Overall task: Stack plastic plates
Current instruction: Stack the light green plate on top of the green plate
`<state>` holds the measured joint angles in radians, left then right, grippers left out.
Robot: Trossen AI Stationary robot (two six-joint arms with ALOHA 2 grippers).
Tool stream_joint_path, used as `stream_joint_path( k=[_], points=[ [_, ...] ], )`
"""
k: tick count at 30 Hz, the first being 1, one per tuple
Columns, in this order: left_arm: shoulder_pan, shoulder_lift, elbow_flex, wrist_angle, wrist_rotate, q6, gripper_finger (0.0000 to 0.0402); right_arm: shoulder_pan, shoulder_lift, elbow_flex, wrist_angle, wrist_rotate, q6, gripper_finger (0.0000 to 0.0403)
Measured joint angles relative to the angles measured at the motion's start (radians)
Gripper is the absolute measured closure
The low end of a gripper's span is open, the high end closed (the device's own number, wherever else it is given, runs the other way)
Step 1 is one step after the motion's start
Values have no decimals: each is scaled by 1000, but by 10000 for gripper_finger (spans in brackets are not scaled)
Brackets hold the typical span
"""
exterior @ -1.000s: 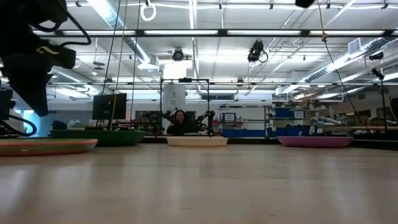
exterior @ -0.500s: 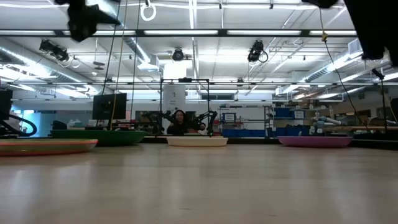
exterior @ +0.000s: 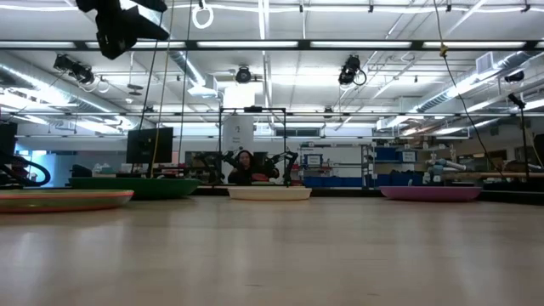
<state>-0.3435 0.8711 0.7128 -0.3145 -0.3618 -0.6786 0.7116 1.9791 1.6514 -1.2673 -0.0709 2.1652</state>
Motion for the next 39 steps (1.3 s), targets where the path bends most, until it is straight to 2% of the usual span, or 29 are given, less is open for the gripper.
stream_joint_path(
  k=[7, 11, 15, 17, 19, 22, 25, 34, 39],
  points=[
    [31, 0, 0, 66, -27, -22, 221, -16, 0, -22, 17, -56, -18, 245],
    [133, -1, 0, -11, -49, -34, 220, -51, -2, -9, 21, 9, -20, 245],
    [282, 10, 0, -156, 108, -45, 209, -91, -4, 15, 2, 94, -17, 245],
    [328, 23, 0, -238, 192, -39, 195, -113, -4, 15, 6, 95, 1, 245],
    [341, 19, 0, -287, 237, -6, 177, -130, -4, 15, 3, 49, 4, 244],
    [328, 19, 0, -336, 248, 69, 154, -141, -4, 15, 3, -24, 36, 241],
    [296, 17, 0, -339, 247, 106, 142, -133, -3, 8, 13, -53, 89, 241],
    [121, 16, 0, -341, 268, 174, 140, -105, -1, -49, 25, -104, 140, 242],
    [11, 13, 0, -340, 274, 175, 140, -105, -1, -147, 128, -165, 139, 242]
  ],
)
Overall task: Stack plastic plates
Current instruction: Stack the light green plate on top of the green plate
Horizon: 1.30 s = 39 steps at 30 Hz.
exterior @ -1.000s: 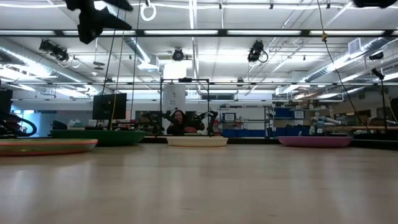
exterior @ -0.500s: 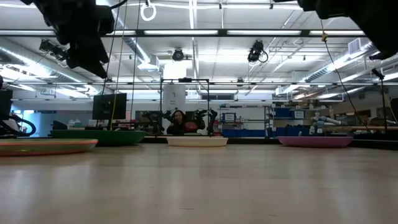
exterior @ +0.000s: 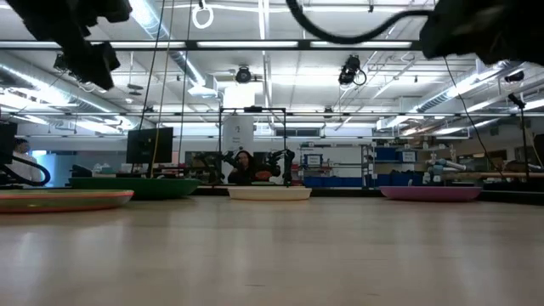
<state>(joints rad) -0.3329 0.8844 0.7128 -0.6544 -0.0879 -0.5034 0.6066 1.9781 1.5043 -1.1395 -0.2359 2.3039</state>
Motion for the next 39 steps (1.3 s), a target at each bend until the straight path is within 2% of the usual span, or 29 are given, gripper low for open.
stream_joint_path(
  k=[6, 11, 15, 18, 21, 22, 26, 29, 31, 34, 39],
  points=[
    [-90, -27, 0, -3, 0, -6, 140, 0, 0, -127, 199, -1, 1, 243],
    [-101, -76, 0, -8, 0, -13, 140, 0, 0, -202, 266, -1, 1, 254],
    [-86, -127, 3, -14, -1, -15, 140, 0, 0, -220, 273, -3, -5, 287],
    [-72, -160, 26, -18, -1, -5, 141, -1, 0, -217, 291, -5, -48, 332],
    [-60, -188, 42, 21, -2, 1, 141, -2, -2, -193, 264, -12, -69, 380],
    [-57, -195, 43, 38, -3, 15, 141, -2, -2, -180, 245, -12, -70, 385],
    [-51, -207, 43, 51, -2, 21, 141, -2, -1, -77, 92, 10, -68, 379],
    [-23, -193, 43, 46, -1, 13, 141, -10, -1, 37, -51, 64, -129, 384],
    [4, -180, 43, 50, -2, 14, 141, -25, -1, 123, -131, 118, -241, 390],
    [58, -147, 43, 104, -26, 49, 141, -69, -2, 226, -226, 211, -529, 390],
    [134, -86, 43, 297, -24, 204, 141, -153, -2, 305, -248, 263, -1299, 386]
  ],
)
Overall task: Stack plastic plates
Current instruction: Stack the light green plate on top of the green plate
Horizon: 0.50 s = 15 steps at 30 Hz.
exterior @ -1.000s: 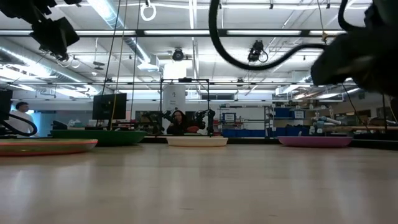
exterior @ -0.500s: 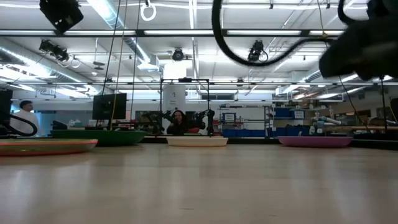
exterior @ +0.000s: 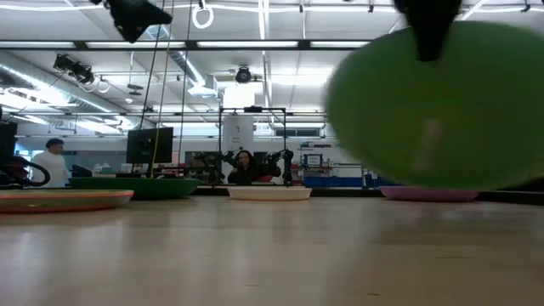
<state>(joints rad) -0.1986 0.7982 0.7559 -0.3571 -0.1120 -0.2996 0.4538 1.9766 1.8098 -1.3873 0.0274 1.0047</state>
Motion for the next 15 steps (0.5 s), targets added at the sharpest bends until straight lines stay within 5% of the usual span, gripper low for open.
stream_joint_path(
  k=[4, 8, 15],
  points=[
    [56, 46, 14, 94, 62, 3, 141, -72, 0, 2, -60, -28, -520, 383],
    [121, 138, 142, -82, 129, -65, 141, -159, -4, 2, -177, -43, -845, 390],
    [142, 374, 468, -281, -30, 122, 141, -316, -147, 2, -139, -47, -1300, 390]
  ],
)
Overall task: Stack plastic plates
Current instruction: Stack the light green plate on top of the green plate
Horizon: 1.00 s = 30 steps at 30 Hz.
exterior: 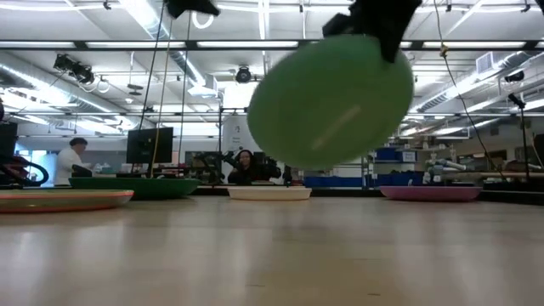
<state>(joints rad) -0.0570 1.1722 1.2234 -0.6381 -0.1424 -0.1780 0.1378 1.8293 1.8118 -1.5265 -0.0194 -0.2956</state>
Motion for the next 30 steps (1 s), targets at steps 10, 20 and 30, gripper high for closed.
stream_joint_path(
  k=[10, 20, 30],
  points=[
    [12, 176, 186, 63, -32, 453, 141, -213, -293, -1, 1, -255, -361, 390],
    [1, 227, 187, 289, -30, 419, 141, -267, -392, -49, -26, -400, -494, 390],
    [-57, 274, 185, 298, 22, 272, 141, -221, -389, -55, -44, -442, -489, 390]
  ],
)
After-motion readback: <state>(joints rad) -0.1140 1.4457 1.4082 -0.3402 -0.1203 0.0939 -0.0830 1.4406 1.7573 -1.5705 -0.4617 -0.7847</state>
